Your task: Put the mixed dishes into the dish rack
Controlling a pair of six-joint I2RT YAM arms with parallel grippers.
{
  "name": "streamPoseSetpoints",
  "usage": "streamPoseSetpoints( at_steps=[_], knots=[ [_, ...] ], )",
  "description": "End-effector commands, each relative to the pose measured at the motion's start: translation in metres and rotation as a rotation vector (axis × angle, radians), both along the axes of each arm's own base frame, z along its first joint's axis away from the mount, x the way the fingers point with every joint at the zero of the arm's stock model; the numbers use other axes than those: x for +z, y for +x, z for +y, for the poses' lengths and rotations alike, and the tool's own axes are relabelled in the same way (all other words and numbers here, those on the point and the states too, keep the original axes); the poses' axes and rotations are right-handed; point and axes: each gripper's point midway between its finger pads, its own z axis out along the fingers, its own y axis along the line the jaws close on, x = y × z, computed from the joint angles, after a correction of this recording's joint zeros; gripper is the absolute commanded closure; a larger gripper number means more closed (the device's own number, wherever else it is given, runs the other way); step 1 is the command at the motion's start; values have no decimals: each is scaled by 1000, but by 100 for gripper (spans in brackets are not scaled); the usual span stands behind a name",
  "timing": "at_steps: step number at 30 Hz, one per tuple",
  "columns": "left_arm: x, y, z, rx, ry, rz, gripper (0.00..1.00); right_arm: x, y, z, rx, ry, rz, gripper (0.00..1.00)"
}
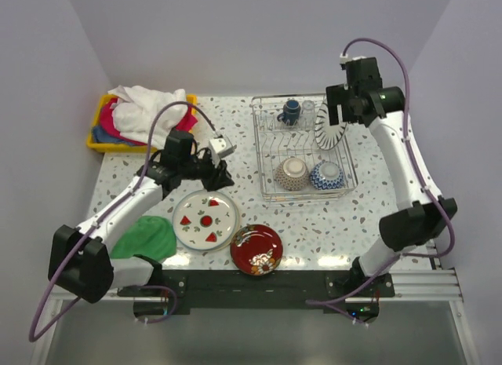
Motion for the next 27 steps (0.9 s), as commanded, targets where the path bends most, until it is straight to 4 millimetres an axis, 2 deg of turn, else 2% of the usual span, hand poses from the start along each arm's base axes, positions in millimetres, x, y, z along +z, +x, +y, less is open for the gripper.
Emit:
streamPoseSetpoints(
  at_steps=[1,2,3,5,6,9,12,14,15,16,17,22,27],
  knots=[
    [-32,-40,-12,-192,59,8,69,-45,-55,57,387,197,161,13],
    [-39,-47,-16,-214,72,21,70,-50,-66,69,456,239,176,14],
    [-45,-50,-18,-225,79,33,71,-60,-85,75,499,280,197,15],
    [-59,-57,-21,-243,95,53,71,-67,-98,83,519,327,212,14],
    [-61,-58,-24,-249,96,50,71,-72,-109,88,527,375,246,14],
    [-71,-67,-32,-288,116,68,71,-77,-124,94,535,421,290,13],
    [-79,-76,-42,-336,144,71,68,-87,-134,93,568,407,292,12],
    [-85,-79,-48,-354,167,69,64,-85,-141,92,589,399,259,11],
    [-86,-78,-51,-359,172,63,63,-92,-145,91,597,398,271,10],
    [-87,-76,-53,-361,179,56,63,-90,-149,93,612,406,260,10],
    [-94,-76,-55,-363,202,58,63,-92,-152,92,615,406,265,9],
    [-103,-74,-68,-407,228,51,64,-99,-161,90,595,417,273,8],
    [-111,-85,-78,-459,259,51,69,-103,-163,90,586,428,247,7]
  ],
)
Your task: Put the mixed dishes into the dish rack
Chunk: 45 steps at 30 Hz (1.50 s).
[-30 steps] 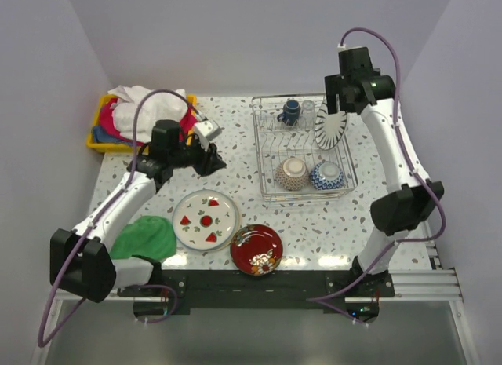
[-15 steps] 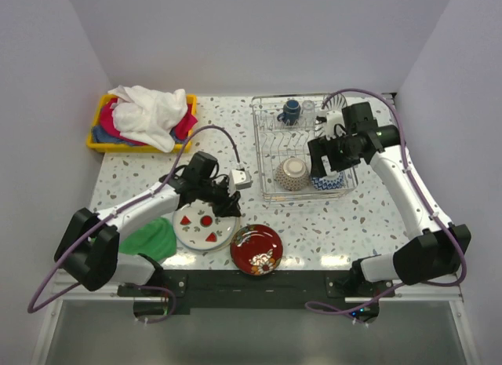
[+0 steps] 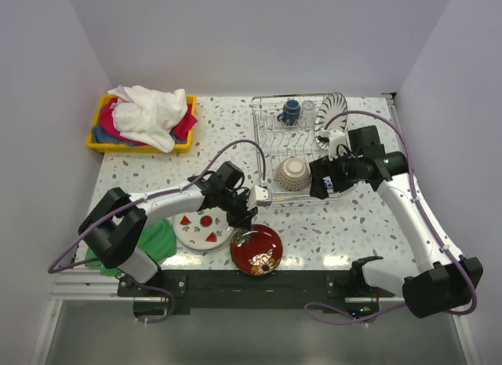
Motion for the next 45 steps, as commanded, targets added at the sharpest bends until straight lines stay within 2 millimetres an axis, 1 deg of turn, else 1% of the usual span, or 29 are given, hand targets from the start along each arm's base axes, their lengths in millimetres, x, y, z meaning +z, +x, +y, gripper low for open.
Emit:
streamPoseSetpoints(
  at_steps=[1,3,4,6,7,8,12,13,16,17,19,21,23,24,25,26,28,29,30,33,34,35,36,38,41,42,43,44,45],
  knots=[
    [7,4,-21,-69,-26,-73,73,5,3,6,5,43,-52,7],
    [5,2,-22,-77,-13,-81,77,3,4,6,1,40,-52,7],
    [3,2,-21,-75,-8,-82,83,3,5,7,4,42,-56,7],
    [-1,1,-18,-75,8,-86,89,2,8,7,-5,46,-62,7],
    [-1,2,-17,-81,10,-95,97,1,8,7,-7,48,-63,7],
    [0,3,-16,-79,15,-104,100,0,9,8,-8,52,-60,7],
    [-1,1,-10,-81,34,-115,100,-3,14,13,-4,69,-57,7],
    [2,2,-9,-80,30,-121,100,-5,16,14,-2,74,-51,7],
    [5,-3,-4,-103,34,-123,100,-7,14,23,49,97,-35,7],
    [7,-4,-3,-107,35,-128,100,-11,11,27,72,104,-25,7],
    [21,-1,-1,-102,38,-159,100,-17,4,34,101,94,-6,7],
    [37,0,0,-99,17,-185,100,-26,-10,41,128,75,30,7],
    [40,-12,4,-121,14,-152,100,-33,-18,39,129,35,37,9],
    [44,-17,7,-140,7,-155,100,-32,-24,47,172,36,31,10],
    [44,-23,9,-159,2,-139,100,-32,-27,48,185,29,34,12],
    [39,-31,17,-190,21,-127,100,-31,-32,50,195,20,48,16],
    [36,-36,24,-212,31,-140,100,-28,-34,52,198,21,67,19],
    [29,-42,30,-234,48,-135,100,-27,-35,55,157,40,108,20],
    [28,-42,33,-236,49,-142,100,-26,-40,60,152,73,144,20],
    [20,-47,35,-245,43,-150,100,-26,-54,75,42,187,278,22],
    [18,-49,36,-249,39,-148,100,-30,-60,77,14,212,321,22],
    [12,-50,36,-250,33,-154,100,-42,-73,77,-30,221,401,23],
    [12,-53,34,-257,21,-164,100,-46,-79,75,-40,218,425,23],
    [8,-53,31,-259,0,-184,100,-65,-89,68,-92,180,491,23],
    [4,-58,23,-256,-23,-182,100,-80,-90,68,-154,178,535,22],
    [-1,-63,21,-271,-22,-173,100,-84,-88,69,-170,179,543,22],
    [-3,-65,18,-278,-24,-170,100,-93,-91,68,-188,167,571,22],
    [-4,-65,13,-289,-23,-185,100,-98,-87,68,-222,164,572,22],
    [-6,-69,9,-309,-25,-181,100,-103,-87,68,-233,160,582,21]
  ],
)
